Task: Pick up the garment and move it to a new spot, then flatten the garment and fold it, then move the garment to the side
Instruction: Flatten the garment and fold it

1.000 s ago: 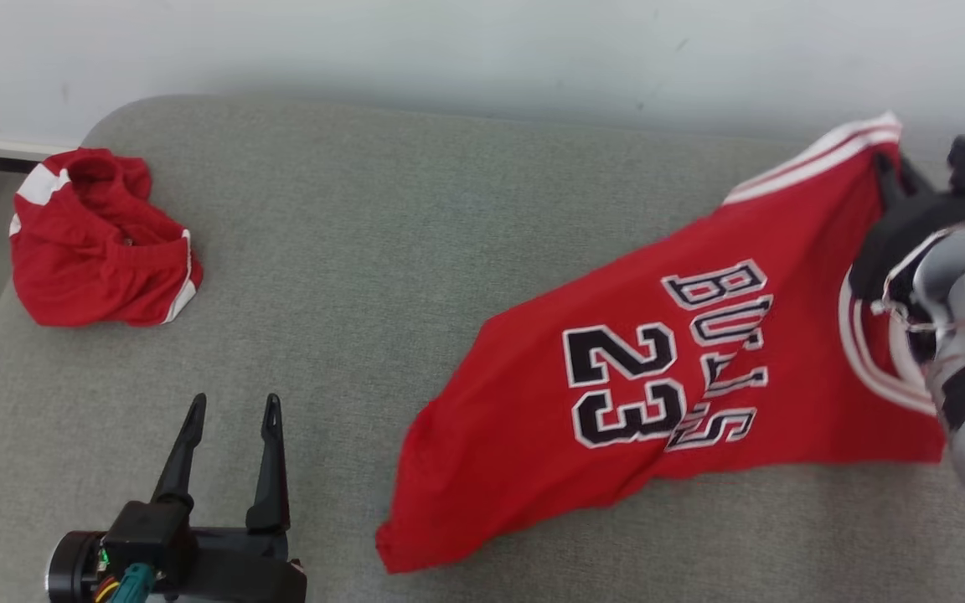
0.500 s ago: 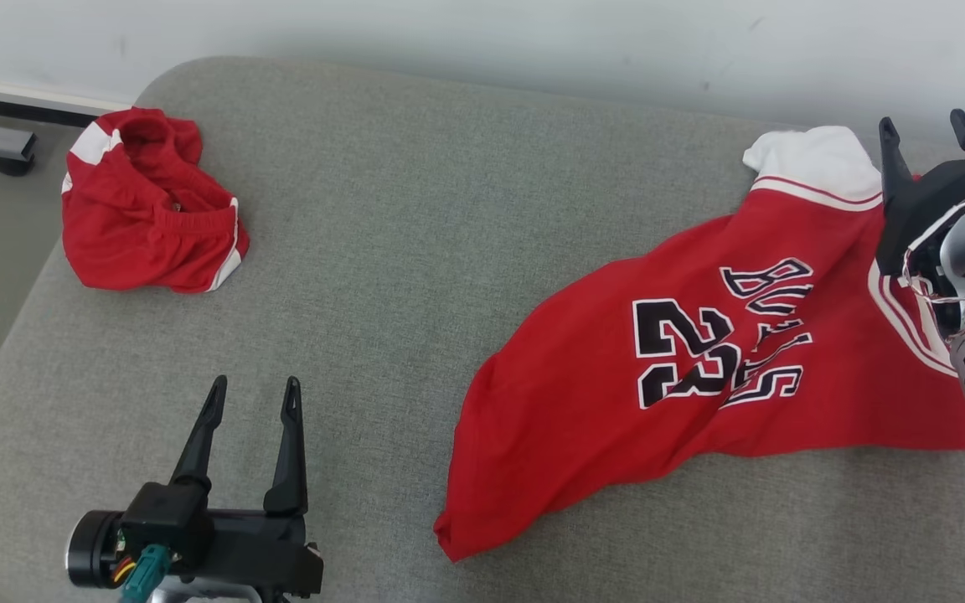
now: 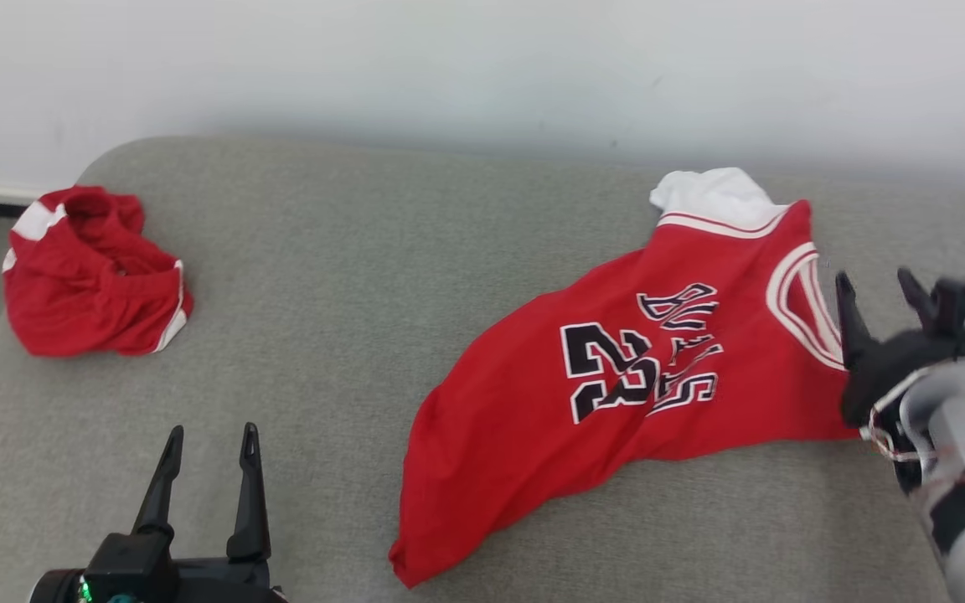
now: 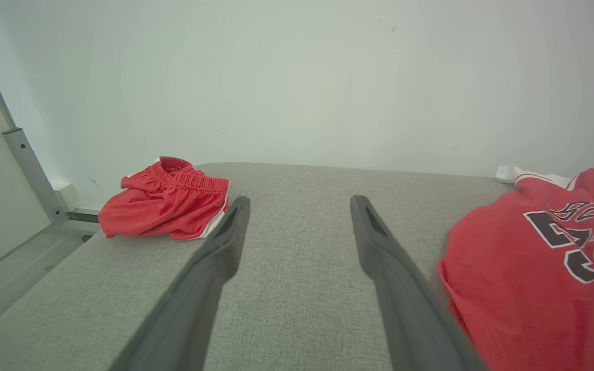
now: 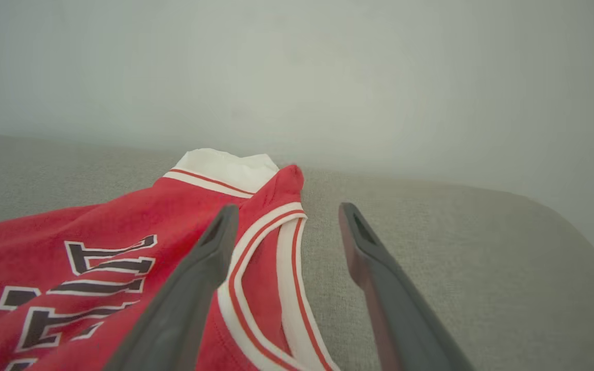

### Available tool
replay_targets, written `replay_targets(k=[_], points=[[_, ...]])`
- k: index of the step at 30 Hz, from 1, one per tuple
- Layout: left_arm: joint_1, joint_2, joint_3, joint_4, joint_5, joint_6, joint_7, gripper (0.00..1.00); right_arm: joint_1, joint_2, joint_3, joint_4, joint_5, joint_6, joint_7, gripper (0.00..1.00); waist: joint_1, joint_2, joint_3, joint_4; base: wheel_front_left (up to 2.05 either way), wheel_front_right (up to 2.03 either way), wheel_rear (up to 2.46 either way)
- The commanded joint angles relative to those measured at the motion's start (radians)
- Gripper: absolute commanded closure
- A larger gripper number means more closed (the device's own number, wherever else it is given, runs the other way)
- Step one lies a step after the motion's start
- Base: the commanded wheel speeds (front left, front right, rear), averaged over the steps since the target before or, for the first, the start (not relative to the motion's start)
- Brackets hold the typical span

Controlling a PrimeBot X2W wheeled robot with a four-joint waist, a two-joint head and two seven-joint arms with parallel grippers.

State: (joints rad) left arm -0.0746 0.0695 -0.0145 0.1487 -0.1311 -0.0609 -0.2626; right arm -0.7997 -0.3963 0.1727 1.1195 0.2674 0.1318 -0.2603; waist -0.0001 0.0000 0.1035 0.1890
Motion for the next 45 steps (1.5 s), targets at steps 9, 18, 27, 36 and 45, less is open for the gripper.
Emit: replay_targets(k=[9,18,27,36,45], points=[[0.038,0.003,0.025,-0.039,0.005,0.015,-0.003,0.00,0.325,-0.016,-0.026,-0.203,0.188,-0.002,-0.005,0.00,0.0001,0.0000,-0.029,-0.079,0.00,0.00,0.00],[0.007,0.004,0.009,-0.030,0.011,0.000,-0.003,0.00,0.335,0.013,-0.053,-0.187,0.224,-0.002,0.052,0.00,0.0001,0.0000,-0.006,-0.040,0.00,0.00,0.00],[0.028,0.003,0.017,-0.011,0.008,0.007,-0.003,0.00,0.354,0.038,-0.015,-0.192,0.242,-0.002,0.028,1.00,0.0001,0.0000,-0.036,-0.050,0.00,0.00,0.00],[0.067,0.006,0.012,-0.014,0.009,0.008,-0.003,0.00,0.552,0.007,-0.039,-0.484,0.274,-0.002,0.051,1.00,0.0001,0.0000,-0.090,-0.070,0.00,0.00,0.00],[0.061,0.000,-0.010,-0.016,0.000,0.005,-0.003,0.00,0.715,0.069,-0.202,-0.912,0.137,-0.002,0.285,1.00,0.0001,0.0000,-0.073,-0.051,0.00,0.00,0.00]])
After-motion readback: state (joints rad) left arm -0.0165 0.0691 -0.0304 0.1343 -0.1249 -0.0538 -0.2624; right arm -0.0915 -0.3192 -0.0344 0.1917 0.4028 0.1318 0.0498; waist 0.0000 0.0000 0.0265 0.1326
